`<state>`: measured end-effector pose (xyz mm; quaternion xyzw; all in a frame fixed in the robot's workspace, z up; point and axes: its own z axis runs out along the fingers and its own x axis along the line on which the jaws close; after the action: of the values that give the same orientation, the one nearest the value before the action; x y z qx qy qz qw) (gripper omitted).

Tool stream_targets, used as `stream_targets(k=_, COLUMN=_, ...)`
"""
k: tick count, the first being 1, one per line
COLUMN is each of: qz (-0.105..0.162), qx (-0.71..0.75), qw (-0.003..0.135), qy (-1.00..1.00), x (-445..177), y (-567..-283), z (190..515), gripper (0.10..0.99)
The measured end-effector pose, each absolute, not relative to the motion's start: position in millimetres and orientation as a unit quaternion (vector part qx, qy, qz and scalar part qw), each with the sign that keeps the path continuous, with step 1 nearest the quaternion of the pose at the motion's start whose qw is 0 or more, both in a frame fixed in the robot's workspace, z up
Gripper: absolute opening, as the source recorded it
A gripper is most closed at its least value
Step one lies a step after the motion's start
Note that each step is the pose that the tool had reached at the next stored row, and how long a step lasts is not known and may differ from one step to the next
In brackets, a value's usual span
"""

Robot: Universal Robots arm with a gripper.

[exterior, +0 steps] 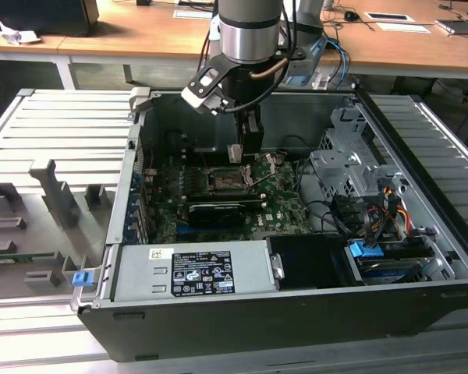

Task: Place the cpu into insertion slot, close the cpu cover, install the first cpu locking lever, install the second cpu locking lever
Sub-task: 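Place the cpu into insertion slot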

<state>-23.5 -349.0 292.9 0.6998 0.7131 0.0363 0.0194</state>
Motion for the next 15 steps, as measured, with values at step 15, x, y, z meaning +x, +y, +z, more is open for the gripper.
stream_targets(k=15, qz=0.036, qx=0.700, qw=0.019, qy=0.713, x=-23.6, y=-349.0, z=286.3, gripper=0.529)
